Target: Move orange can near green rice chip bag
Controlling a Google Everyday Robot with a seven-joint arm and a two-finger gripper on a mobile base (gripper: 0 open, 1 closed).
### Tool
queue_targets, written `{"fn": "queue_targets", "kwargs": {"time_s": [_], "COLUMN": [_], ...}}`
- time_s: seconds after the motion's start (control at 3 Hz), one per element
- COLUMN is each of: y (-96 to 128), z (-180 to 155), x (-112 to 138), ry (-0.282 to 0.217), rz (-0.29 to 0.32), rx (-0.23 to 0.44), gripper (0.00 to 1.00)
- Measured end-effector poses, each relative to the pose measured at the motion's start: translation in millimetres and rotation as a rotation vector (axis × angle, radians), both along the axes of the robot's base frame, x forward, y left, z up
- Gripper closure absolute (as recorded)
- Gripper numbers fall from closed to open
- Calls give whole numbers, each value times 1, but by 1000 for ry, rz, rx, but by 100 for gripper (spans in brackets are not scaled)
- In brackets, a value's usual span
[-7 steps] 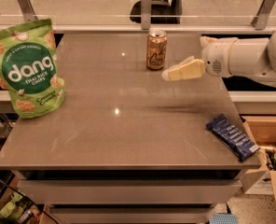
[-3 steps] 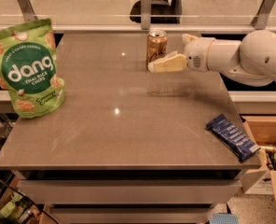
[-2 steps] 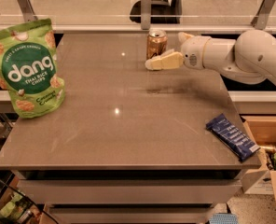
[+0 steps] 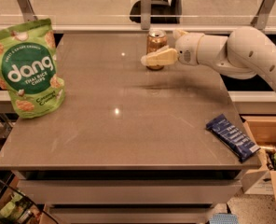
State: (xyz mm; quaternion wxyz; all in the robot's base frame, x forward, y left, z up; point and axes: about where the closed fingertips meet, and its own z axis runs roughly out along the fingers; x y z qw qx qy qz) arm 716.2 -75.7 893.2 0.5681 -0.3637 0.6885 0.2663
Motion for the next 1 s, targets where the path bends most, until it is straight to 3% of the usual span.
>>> {"fn": "queue_targets", "kwargs": {"time_s": [0.33,1.0], "y": [8,14], "z": [-1,-2], "x": [7,6], "ry": [-3,-2], "rz": [15,24], "rx": [-2,-1], "gripper": [0,41]}}
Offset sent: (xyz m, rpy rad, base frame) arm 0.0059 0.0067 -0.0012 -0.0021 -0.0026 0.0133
